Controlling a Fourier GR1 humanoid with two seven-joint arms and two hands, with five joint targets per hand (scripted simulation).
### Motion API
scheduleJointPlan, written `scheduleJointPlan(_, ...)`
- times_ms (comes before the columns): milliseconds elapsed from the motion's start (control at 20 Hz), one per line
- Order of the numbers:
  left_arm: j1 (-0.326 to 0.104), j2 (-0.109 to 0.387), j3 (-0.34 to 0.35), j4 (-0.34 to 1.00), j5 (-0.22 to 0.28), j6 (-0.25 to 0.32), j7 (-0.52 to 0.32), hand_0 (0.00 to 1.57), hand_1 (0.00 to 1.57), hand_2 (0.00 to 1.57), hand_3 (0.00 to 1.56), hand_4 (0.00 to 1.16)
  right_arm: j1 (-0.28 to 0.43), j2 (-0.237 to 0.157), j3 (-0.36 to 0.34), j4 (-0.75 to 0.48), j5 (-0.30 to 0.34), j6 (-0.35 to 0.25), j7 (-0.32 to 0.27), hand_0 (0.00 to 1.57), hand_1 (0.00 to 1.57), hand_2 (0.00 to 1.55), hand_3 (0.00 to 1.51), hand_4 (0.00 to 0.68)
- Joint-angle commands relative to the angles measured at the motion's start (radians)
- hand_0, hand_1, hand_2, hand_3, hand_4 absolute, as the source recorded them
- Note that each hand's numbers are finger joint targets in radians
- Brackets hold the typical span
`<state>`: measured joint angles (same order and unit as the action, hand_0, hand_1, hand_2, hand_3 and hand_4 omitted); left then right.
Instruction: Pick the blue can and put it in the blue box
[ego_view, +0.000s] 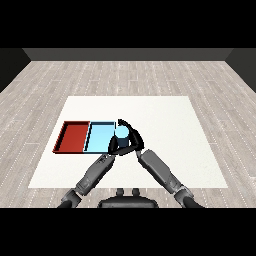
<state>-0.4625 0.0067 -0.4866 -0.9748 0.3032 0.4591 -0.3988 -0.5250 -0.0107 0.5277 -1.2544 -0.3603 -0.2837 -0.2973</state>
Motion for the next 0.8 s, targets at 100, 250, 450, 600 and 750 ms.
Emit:
scheduleJointPlan(100,-0.021,-0.006,0.078,0.061,-0.037,-0.064,-0.040,1.57,1.57,1.57,1.51,1.13,0.058,-0.033,-0.067,-0.114,-0.003,0.070,0.079,0.00,0.00,0.00,0.00,0.000)
scheduleJointPlan(250,-0.003,-0.006,0.084,0.064,-0.080,-0.045,-0.041,1.57,1.57,1.57,1.51,1.13,0.084,-0.043,-0.118,-0.072,0.013,0.120,0.018,0.00,0.00,0.00,0.00,0.000)
scheduleJointPlan(450,0.045,-0.005,0.077,-0.007,-0.124,-0.003,0.000,1.57,1.57,1.57,1.50,1.13,0.188,-0.077,-0.116,-0.311,0.029,0.090,0.108,0.00,0.00,0.00,0.00,0.000)
scheduleJointPlan(600,0.009,-0.006,0.092,0.024,-0.111,-0.018,-0.019,1.57,1.57,1.57,1.49,1.13,0.221,-0.087,-0.177,-0.279,0.027,0.141,0.066,0.00,0.00,0.00,0.00,0.000)
scheduleJointPlan(750,-0.022,0.022,0.110,0.045,-0.123,-0.027,0.044,1.57,1.57,1.57,1.49,1.13,0.295,-0.083,-0.169,-0.408,0.047,0.081,0.094,0.00,0.00,0.00,0.00,0.000)
